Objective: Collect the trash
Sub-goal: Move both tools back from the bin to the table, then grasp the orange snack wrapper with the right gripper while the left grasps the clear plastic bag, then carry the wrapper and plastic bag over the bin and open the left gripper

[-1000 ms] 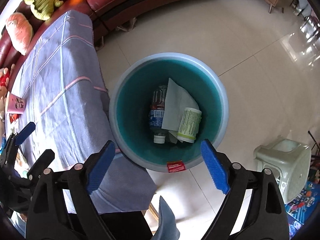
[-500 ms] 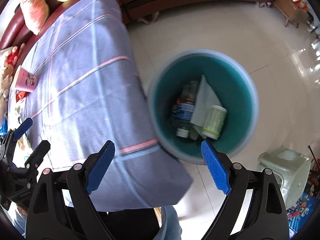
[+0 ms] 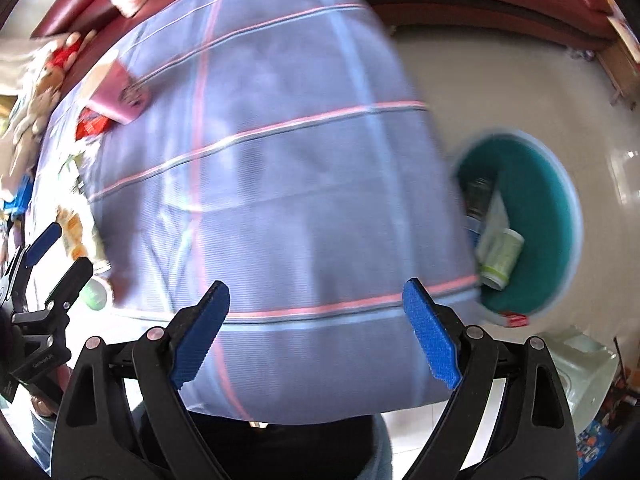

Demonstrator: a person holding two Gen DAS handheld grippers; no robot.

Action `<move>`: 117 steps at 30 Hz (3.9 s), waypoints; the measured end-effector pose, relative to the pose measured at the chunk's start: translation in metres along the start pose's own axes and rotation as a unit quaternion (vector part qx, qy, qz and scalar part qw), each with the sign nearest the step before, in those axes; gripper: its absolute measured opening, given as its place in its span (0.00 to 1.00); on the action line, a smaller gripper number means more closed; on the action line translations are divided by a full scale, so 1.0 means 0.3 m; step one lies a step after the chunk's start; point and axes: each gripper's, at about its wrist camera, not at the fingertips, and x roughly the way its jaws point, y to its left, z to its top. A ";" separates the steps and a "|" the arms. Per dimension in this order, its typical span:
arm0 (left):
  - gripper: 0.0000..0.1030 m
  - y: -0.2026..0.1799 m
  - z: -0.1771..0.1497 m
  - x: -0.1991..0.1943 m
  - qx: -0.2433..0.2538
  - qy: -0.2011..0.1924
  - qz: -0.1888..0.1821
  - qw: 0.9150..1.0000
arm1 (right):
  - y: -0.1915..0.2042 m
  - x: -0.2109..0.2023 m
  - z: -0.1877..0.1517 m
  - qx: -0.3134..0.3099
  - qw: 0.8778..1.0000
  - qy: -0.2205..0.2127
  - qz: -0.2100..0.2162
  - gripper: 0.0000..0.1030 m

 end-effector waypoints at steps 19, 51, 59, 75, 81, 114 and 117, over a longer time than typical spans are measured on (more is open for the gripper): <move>0.95 0.505 -0.224 -0.106 -0.110 -0.014 0.052 0.992 | 0.679 0.112 0.035 -0.135 0.990 0.033 0.027 0.82; 0.95 0.618 -0.253 0.016 -0.147 0.030 -0.013 0.989 | 0.931 0.318 0.152 -0.160 0.985 0.044 0.051 0.21; 0.95 0.573 -0.245 0.000 -0.181 0.029 -0.033 0.983 | 0.896 0.184 0.148 -0.159 0.985 0.002 0.063 0.11; 0.33 0.429 -0.159 0.095 -0.212 0.056 0.048 0.974 | 0.607 0.090 0.116 -0.116 0.991 -0.026 0.055 0.11; 0.17 0.378 -0.119 0.057 -0.183 0.037 0.044 0.981 | 0.488 0.061 0.108 -0.093 0.993 -0.036 0.060 0.11; 0.18 -0.557 0.184 0.131 0.081 0.017 -0.120 0.989 | -0.447 -0.157 -0.023 0.109 0.987 -0.111 0.048 0.11; 0.18 -0.642 0.195 0.162 0.099 0.025 -0.135 0.986 | -0.548 -0.163 -0.045 0.131 0.984 -0.113 0.043 0.11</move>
